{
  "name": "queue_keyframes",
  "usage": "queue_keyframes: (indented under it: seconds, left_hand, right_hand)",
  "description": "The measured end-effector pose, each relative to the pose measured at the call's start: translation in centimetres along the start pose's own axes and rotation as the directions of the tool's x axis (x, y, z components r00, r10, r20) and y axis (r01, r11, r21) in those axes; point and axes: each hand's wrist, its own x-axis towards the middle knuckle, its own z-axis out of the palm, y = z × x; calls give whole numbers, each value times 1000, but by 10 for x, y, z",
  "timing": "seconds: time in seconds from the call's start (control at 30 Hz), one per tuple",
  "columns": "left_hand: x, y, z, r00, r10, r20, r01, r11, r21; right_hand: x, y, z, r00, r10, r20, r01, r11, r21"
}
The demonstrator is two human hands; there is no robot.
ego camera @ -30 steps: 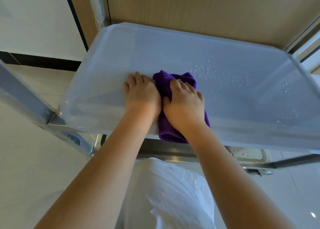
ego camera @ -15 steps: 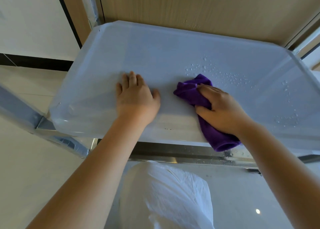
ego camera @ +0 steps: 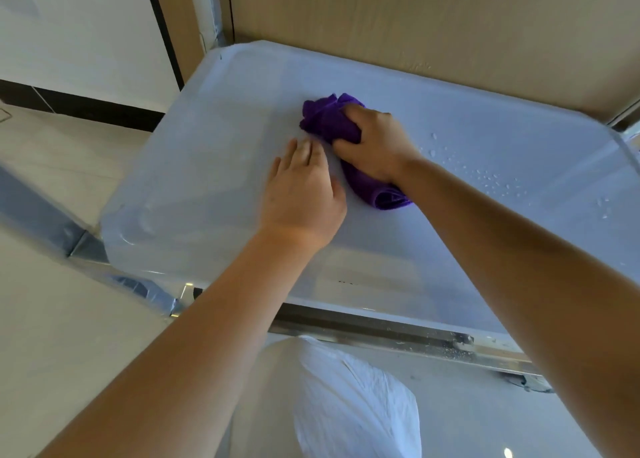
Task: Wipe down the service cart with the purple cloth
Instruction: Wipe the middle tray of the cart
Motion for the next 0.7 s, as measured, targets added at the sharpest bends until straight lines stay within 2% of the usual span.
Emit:
queue_keyframes:
  seconds: [0.23, 0.4, 0.57, 0.7]
  left_hand:
    - [0, -3, 4, 996, -55, 74, 48, 995, 90]
    - [2, -2, 4, 998, -45, 38, 38, 983, 180]
    - [5, -1, 5, 997, -70, 20, 66, 984, 166]
    - [7, 1, 6, 997, -75, 4, 74, 986, 150]
  right_hand:
    - [43, 4, -1, 996, 72, -51, -75, 996, -44]
    - [67, 7, -1, 992, 106, -63, -109, 993, -44]
    - [98, 7, 0, 989, 132, -65, -135, 989, -54]
    - [112, 12, -3, 975, 214, -55, -216, 976, -20]
